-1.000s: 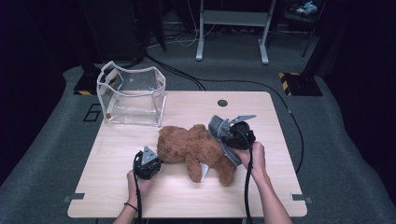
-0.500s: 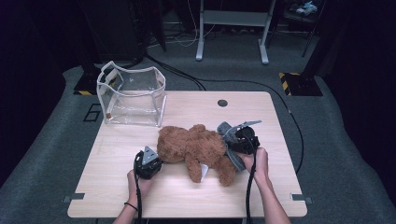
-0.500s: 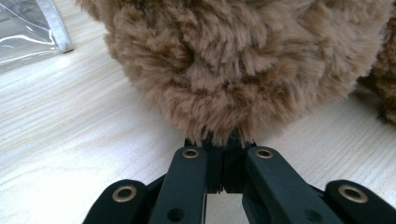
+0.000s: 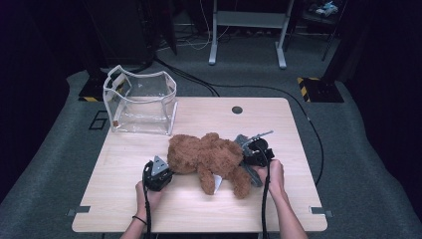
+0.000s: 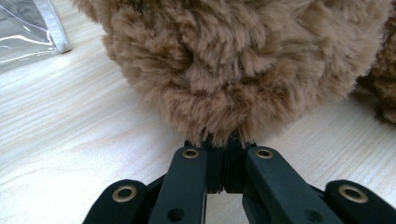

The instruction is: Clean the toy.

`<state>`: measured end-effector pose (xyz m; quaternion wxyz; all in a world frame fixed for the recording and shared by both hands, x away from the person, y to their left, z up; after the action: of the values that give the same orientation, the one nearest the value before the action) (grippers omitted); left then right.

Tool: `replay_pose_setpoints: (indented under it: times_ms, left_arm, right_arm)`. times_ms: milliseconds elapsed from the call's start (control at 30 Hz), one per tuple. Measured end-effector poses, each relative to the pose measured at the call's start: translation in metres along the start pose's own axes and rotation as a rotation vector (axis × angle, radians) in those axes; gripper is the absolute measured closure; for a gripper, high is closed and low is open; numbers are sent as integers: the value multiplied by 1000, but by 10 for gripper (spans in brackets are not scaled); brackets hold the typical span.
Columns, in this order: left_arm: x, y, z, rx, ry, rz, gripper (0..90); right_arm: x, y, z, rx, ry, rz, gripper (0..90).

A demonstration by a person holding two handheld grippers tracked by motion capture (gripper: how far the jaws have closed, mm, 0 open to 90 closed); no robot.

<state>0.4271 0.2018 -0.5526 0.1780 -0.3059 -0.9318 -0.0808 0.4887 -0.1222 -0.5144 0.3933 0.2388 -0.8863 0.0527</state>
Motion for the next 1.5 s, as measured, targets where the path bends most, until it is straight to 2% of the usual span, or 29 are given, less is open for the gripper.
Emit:
replay_pose_setpoints:
  times_ms: [67, 167, 233, 267, 333, 433, 567, 633, 667, 733, 767, 800, 833, 867, 1067, 1233, 1267, 1300, 1367, 1500]
  left_arm:
    - [0, 0, 0, 0, 1, 0, 888]
    - [0, 0, 0, 4, 1, 2, 888]
    - [0, 0, 0, 3, 1, 2, 888]
    - [0, 0, 0, 4, 1, 2, 888]
    - [0, 0, 0, 4, 1, 2, 887]
    - [0, 0, 0, 4, 2, 2, 888]
    - [-1, 0, 0, 9, 4, 6, 887]
    - [-1, 1, 0, 8, 7, 8, 888]
    - [-1, 0, 0, 8, 8, 9, 888]
    - [-1, 1, 0, 8, 8, 9, 888]
    - [-1, 0, 0, 8, 5, 6, 888]
    - [-1, 0, 0, 8, 5, 6, 888]
    - [-1, 0, 0, 8, 7, 6, 888]
    - [-1, 0, 0, 8, 7, 7, 888]
    - [-1, 0, 0, 10, 10, 9, 888]
    - [-2, 0, 1, 3, 12, 7, 888]
    - [-2, 0, 1, 4, 12, 7, 888]
    - [-2, 0, 1, 4, 12, 8, 888]
    - [-2, 0, 1, 5, 12, 7, 888]
    - [-2, 0, 1, 5, 13, 8, 888]
  right_arm:
    - [7, -2, -4, 9, -4, 11, 721]
    - [23, -5, -16, 2, -49, 16, 720]
    - [34, -6, -27, 18, -76, 16, 721]
    - [34, -6, -27, 18, -76, 16, 721]
    - [48, -2, -44, 44, -131, 23, 720]
    - [55, 4, -55, 60, -157, 21, 720]
    - [48, 4, -62, 75, -158, 16, 720]
    - [34, 2, -61, 48, -130, -1, 720]
    - [21, -1, -59, 36, -109, -3, 721]
    - [17, -1, -57, 31, -103, -13, 721]
    - [4, -2, -53, 13, -76, -29, 721]
    - [4, -2, -53, 13, -76, -29, 721]
    - [-3, -1, -49, 8, -62, -42, 722]
    - [-6, -1, -47, 7, -58, -35, 722]
    - [-9, -5, -42, -2, -55, -13, 726]
    - [-5, -25, -35, -33, -41, 70, 728]
    - [-5, -25, -35, -33, -41, 70, 728]
    - [-2, -34, -33, -41, -39, 108, 728]
    - [3, -39, -33, -43, -50, 125, 728]
    - [12, -35, -35, -47, -84, 101, 728]
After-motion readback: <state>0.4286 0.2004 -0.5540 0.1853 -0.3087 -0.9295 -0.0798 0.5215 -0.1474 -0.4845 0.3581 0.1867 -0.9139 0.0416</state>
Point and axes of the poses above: each handheld gripper's, and its own axes: x roughly backward along the jaws, z roughly out of its underside, y roughly to its left, the point moved 5 cm from there along -x, roughly forward along the jaws, and after that the axes turned 11 degrees about -y, right-handed, at the moved point
